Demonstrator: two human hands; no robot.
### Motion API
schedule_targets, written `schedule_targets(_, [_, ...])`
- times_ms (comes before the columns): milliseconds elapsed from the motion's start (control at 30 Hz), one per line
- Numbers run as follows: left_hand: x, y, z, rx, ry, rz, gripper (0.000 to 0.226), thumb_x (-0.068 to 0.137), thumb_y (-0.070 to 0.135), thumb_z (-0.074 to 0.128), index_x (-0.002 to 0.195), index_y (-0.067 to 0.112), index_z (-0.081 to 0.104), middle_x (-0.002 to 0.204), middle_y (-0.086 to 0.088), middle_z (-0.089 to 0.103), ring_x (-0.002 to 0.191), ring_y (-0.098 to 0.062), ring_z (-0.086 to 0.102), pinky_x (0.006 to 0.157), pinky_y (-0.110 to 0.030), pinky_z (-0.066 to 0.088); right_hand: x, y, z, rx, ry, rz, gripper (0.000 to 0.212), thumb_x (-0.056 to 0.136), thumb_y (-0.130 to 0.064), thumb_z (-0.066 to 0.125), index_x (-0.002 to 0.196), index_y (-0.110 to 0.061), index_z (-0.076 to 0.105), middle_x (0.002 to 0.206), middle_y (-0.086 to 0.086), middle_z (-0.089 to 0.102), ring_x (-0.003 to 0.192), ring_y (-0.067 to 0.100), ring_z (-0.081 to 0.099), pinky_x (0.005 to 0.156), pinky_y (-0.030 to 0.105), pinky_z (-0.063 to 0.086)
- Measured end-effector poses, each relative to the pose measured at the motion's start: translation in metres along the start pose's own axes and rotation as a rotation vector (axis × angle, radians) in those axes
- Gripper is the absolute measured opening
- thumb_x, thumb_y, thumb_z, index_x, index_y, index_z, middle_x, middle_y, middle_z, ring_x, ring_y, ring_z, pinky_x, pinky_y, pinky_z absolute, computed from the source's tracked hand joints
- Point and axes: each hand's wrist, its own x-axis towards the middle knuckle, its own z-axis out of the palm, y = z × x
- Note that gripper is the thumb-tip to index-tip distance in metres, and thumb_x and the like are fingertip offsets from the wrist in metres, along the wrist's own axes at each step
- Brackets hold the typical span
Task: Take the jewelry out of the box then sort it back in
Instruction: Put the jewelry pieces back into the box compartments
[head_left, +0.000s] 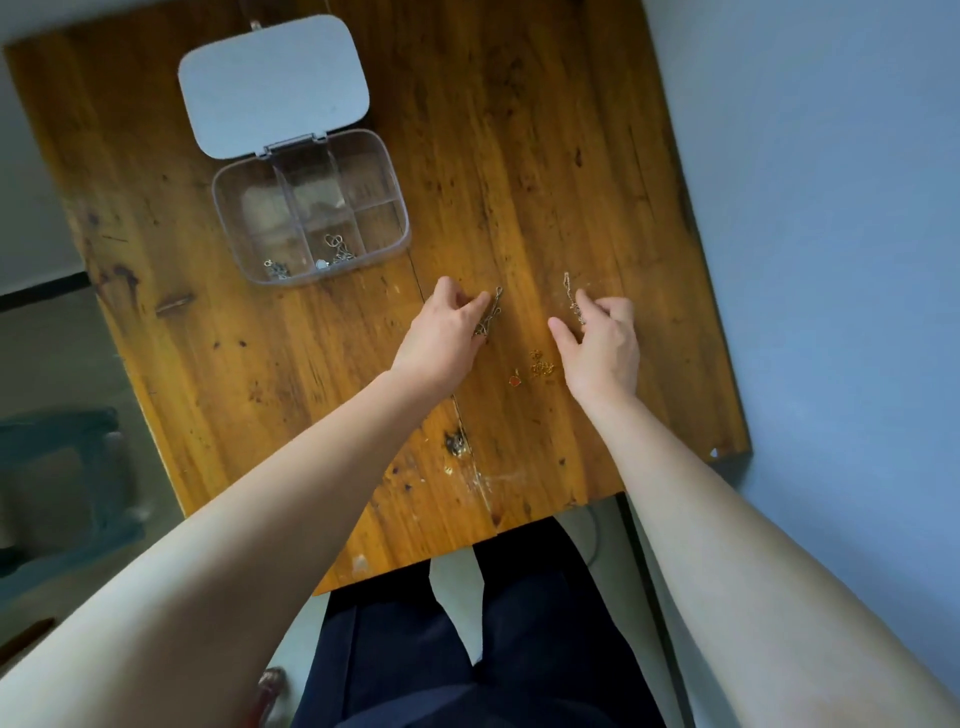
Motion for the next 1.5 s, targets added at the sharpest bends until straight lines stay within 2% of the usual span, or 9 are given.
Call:
schedule_targets(133, [0.008, -0.001, -0.001, 0.053, -0.058, 0.037, 0.031, 0.101, 0.013, 0.053, 0.129, 0.004, 0.059, 0.112, -0.012, 0.051, 0.095, -0.03, 0.056, 0.076, -0.032, 0.05, 0.004, 0.009, -0.003, 0.075, 0.015, -0.117, 0.031, 0.094, -0.026, 0.069, 0.121, -0.011, 0.072, 0.112, 0.005, 0.066, 0.088, 0.007, 0.054, 0.069, -0.001, 0.03])
schedule_targets(267, [0.013, 0.002, -0.004, 0.044, -0.046, -0.028, 0.02, 0.097, 0.01, 0.057, 0.109, 0.006, 0.073, 0.107, -0.013, 0.063, 0.094, -0.033, 0.062, 0.084, -0.041, 0.054, 0.008, 0.008, -0.01, 0.075, -0.007, -0.155, 0.023, 0.094, -0.025, 0.07, 0.112, -0.013, 0.076, 0.11, 0.006, 0.07, 0.088, 0.01, 0.061, 0.074, 0.008, 0.042])
schedule_targets(500, [0.011, 0.005, -0.008, -0.13, -0.025, -0.241, 0.009, 0.079, 0.01, 0.07, 0.087, 0.012, 0.074, 0.092, -0.005, 0.07, 0.081, -0.021, 0.064, 0.065, -0.025, 0.048, 0.012, 0.001, -0.014, 0.057, -0.079, -0.078, 0.02, 0.092, -0.03, 0.07, 0.105, -0.016, 0.077, 0.098, 0.001, 0.074, 0.081, 0.009, 0.065, 0.073, 0.014, 0.047])
schedule_targets(667, [-0.007, -0.007, -0.048, -0.351, 0.294, -0.307, 0.006, 0.076, 0.02, 0.07, 0.08, 0.019, 0.075, 0.073, 0.008, 0.068, 0.068, -0.005, 0.062, 0.061, -0.009, 0.044, 0.013, -0.002, -0.012, 0.07, -0.119, 0.003, 0.014, 0.087, -0.032, 0.075, 0.094, -0.02, 0.075, 0.083, -0.007, 0.069, 0.062, -0.001, 0.053, 0.055, 0.007, 0.035])
schedule_targets(833, [-0.014, -0.038, -0.113, -0.566, 0.591, -0.349, 0.006, 0.076, 0.021, 0.072, 0.081, 0.021, 0.075, 0.07, 0.011, 0.07, 0.062, 0.002, 0.063, 0.062, -0.016, 0.055, 0.014, -0.031, -0.01, 0.214, -0.205, 0.046, 0.007, 0.081, -0.031, 0.078, 0.083, -0.024, 0.074, 0.076, -0.013, 0.067, 0.075, 0.005, 0.063, 0.056, 0.011, 0.041])
schedule_targets(1000, [-0.009, -0.08, -0.156, -0.66, 0.727, -0.4, 0.007, 0.074, 0.023, 0.073, 0.076, 0.029, 0.074, 0.073, 0.002, 0.074, 0.07, -0.021, 0.074, 0.067, -0.034, 0.062, 0.017, -0.109, -0.012, 0.442, -0.172, -0.097, 0.004, 0.078, -0.03, 0.077, 0.081, -0.029, 0.074, 0.076, -0.019, 0.069, 0.076, -0.005, 0.064, 0.057, 0.0, 0.039])
schedule_targets(1167, [0.007, -0.121, -0.154, -0.515, 0.648, -0.473, 0.012, 0.08, 0.02, 0.07, 0.088, 0.02, 0.079, 0.081, 0.003, 0.076, 0.072, -0.011, 0.072, 0.074, -0.029, 0.061, 0.025, -0.19, -0.012, 0.517, -0.154, -0.363, 0.005, 0.083, -0.027, 0.075, 0.088, -0.025, 0.076, 0.08, -0.018, 0.069, 0.076, -0.004, 0.064, 0.062, 0.003, 0.047])
schedule_targets(1300, [0.011, -0.142, -0.137, -0.312, 0.494, -0.499, 0.018, 0.087, 0.016, 0.067, 0.1, 0.013, 0.079, 0.099, -0.004, 0.077, 0.085, -0.011, 0.068, 0.078, -0.018, 0.05, 0.036, -0.237, 0.002, 0.482, -0.196, -0.398, 0.007, 0.086, -0.025, 0.074, 0.091, -0.021, 0.077, 0.084, -0.012, 0.07, 0.079, 0.0, 0.064, 0.063, 0.003, 0.046])
schedule_targets(1500, [0.015, -0.153, -0.143, -0.317, 0.634, -0.472, 0.019, 0.088, 0.02, 0.065, 0.101, 0.015, 0.078, 0.1, -0.001, 0.076, 0.083, -0.005, 0.065, 0.078, -0.014, 0.048, 0.045, -0.272, 0.017, 0.449, -0.184, -0.412, 0.009, 0.087, -0.025, 0.073, 0.093, -0.018, 0.076, 0.086, -0.01, 0.07, 0.077, -0.002, 0.062, 0.061, -0.002, 0.042])
